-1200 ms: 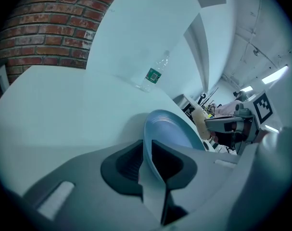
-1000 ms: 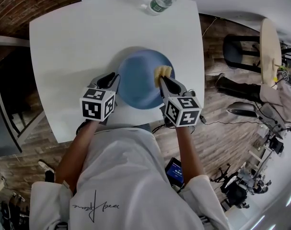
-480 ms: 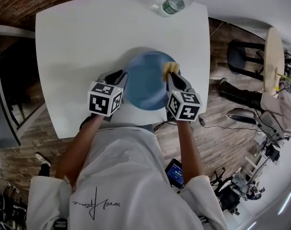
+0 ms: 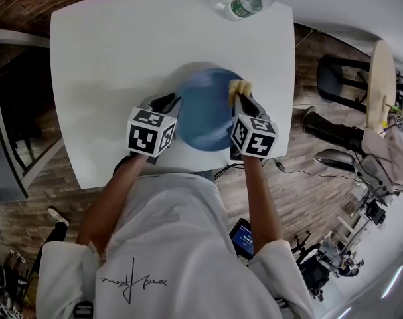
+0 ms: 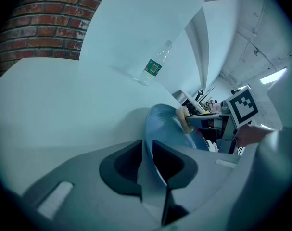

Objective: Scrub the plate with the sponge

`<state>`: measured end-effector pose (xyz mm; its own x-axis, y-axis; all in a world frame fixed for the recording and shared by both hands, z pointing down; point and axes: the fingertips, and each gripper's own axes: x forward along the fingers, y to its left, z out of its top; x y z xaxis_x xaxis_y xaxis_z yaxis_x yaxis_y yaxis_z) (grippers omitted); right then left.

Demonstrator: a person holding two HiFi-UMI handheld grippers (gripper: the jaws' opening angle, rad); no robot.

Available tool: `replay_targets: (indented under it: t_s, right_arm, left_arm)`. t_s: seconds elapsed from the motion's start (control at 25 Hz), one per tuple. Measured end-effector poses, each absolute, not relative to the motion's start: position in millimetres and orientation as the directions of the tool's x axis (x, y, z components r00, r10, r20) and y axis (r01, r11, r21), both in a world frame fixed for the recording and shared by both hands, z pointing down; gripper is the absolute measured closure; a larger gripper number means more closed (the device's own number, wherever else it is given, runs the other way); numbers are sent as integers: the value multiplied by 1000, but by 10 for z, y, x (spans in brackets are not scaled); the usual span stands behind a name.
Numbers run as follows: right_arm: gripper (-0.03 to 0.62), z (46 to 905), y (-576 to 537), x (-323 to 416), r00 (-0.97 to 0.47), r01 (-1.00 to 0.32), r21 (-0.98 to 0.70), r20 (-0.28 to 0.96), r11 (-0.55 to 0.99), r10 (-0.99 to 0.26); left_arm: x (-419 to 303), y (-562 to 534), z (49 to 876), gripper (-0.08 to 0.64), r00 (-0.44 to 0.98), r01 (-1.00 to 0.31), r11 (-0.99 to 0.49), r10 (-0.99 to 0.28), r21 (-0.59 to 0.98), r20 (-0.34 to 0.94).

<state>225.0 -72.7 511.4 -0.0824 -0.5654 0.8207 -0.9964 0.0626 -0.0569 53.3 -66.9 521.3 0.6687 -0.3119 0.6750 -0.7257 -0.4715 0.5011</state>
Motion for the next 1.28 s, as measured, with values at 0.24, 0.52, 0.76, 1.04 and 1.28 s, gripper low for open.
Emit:
replay_targets:
  t_s: [0.24,0.52,0.76,1.04,1.28]
  right_arm:
    - [569,5181,-751,2283,-58,-998,-38,827,49,-559]
    - [569,5231,-775,2284,-17,-1000,-13,831,11,-556]
    - [569,5239,-808,2266,8,-1000,15,830,7,-558]
    - [569,5238,-858,2212,13,-999,28,825,16,-565]
    - [569,5252,-930,2160,9,-999,31,823,30,-568]
  left_arm:
    - [572,-675,5245,495,675,-720,-469,-302,511,674]
    - [562,-672,5243,502,667,-730,-455,-311,510,678]
    - [554,-674,5233,506,665,-734,-445,-319,513,675]
    - [545,-678,5224,508,666,-734,-440,-320,517,674]
    - [559,-702,5239,509,665,-736,-433,-322,520,674]
